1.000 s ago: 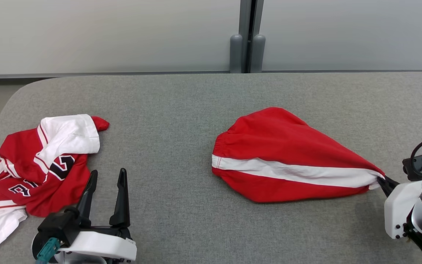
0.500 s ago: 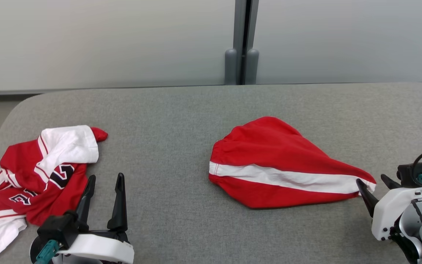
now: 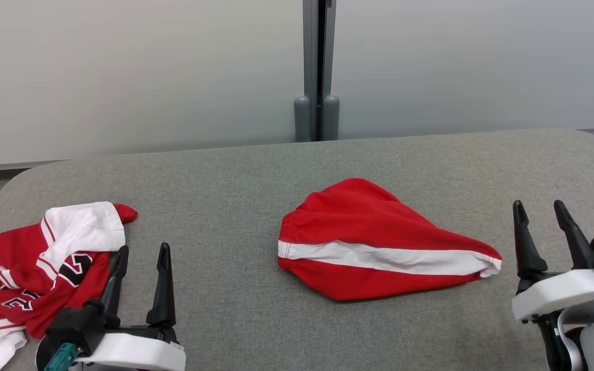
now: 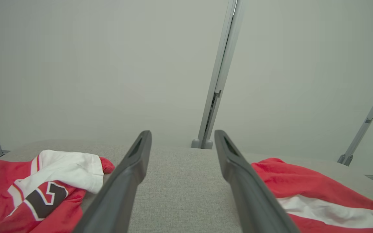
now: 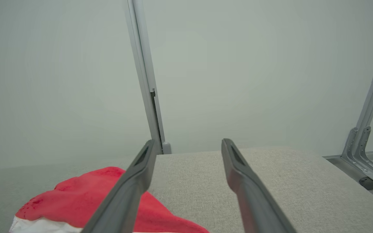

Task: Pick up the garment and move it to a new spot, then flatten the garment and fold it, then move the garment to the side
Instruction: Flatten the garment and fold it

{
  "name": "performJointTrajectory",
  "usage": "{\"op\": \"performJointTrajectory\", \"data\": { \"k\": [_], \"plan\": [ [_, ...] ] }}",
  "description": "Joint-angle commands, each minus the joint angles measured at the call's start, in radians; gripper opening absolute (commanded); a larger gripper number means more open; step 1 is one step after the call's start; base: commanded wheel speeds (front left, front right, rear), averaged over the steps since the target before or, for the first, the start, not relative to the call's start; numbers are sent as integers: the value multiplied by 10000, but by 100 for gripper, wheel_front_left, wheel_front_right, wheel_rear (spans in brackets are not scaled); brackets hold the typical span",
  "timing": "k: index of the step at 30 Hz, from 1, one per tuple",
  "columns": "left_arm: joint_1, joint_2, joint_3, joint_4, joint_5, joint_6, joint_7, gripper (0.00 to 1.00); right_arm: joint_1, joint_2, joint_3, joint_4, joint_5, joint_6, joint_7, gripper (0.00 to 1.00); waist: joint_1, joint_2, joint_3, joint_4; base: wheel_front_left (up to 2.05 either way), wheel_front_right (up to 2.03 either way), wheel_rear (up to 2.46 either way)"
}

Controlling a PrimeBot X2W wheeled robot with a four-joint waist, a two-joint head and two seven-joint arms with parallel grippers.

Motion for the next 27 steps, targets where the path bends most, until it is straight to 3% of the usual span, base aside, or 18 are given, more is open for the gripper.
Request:
{"op": "performJointTrajectory", "data": {
  "k": [1, 7, 12, 27],
  "plan": [
    [42, 23, -2, -18, -42, 61, -36, 100, 392, 94, -93, -306, -23, -1, -341, 100, 0, 0, -31, 30, 0, 0, 0],
    [101, -43, -45, 82, -100, 74, -51, 100, 1302, 252, -12, -1185, -5, 0, -940, 100, 0, 0, -83, 98, 0, 0, 0],
    [140, -83, -6, 136, -136, 77, -53, 100, 1648, 339, 93, -1187, -45, 0, -1022, 100, 0, 0, -60, 108, 0, 0, 0],
    [1, -155, 78, 198, 55, 47, -62, 100, 1215, 321, 425, -1053, -29, 0, -1063, 100, 0, 0, 33, 210, 0, 0, 0]
  ]
}}
